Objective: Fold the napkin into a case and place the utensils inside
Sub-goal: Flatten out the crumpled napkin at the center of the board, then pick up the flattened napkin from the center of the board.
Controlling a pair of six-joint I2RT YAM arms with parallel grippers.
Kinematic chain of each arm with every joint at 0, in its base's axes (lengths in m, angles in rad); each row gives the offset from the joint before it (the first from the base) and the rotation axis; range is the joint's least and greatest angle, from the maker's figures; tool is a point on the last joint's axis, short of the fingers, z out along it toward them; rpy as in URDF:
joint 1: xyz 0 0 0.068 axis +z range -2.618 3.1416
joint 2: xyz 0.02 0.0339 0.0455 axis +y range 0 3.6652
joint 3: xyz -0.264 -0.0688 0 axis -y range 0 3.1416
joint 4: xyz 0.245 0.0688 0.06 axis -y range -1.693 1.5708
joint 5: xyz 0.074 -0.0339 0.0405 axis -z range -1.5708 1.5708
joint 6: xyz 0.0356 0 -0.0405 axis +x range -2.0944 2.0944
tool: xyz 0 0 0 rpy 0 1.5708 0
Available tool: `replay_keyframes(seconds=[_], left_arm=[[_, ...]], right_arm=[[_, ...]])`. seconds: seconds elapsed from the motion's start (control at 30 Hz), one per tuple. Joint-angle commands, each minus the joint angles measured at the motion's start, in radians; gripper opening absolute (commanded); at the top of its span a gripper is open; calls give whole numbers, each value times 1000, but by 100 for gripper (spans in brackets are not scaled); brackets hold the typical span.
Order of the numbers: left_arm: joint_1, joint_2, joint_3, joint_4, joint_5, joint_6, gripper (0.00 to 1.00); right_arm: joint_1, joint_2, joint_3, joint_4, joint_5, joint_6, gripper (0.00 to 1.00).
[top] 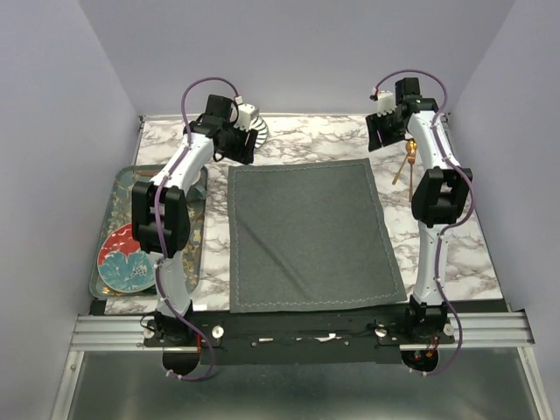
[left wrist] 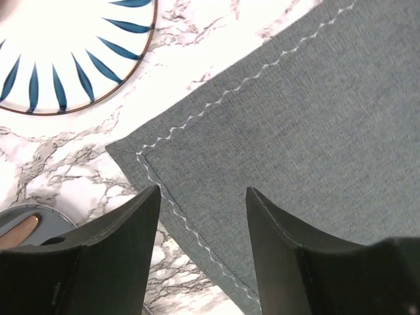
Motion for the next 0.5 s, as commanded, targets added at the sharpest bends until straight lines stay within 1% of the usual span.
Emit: replay_keyframes(seconds=[0.0, 0.07, 0.1, 0.13, 0.33, 0.47], left_arm=[[8, 0, 24, 39, -107, -77, 66], [13, 35, 74, 13, -129, -90, 66], [14, 79, 97, -20, -140, -97, 65], [16, 101, 141, -34, -158, -105, 63], [39, 230, 230, -68, -236, -123, 58], [53, 301, 300, -106, -275, -105, 52]], right_arm=[[2, 77, -1, 48, 62, 17, 62], [4, 86, 1, 52, 65, 21, 63], [2, 86, -2, 54, 65, 23, 63], [4, 86, -7, 58, 65, 21, 63], [2, 97, -21, 62, 73, 34, 63], [2, 84, -33, 54, 65, 44, 63]])
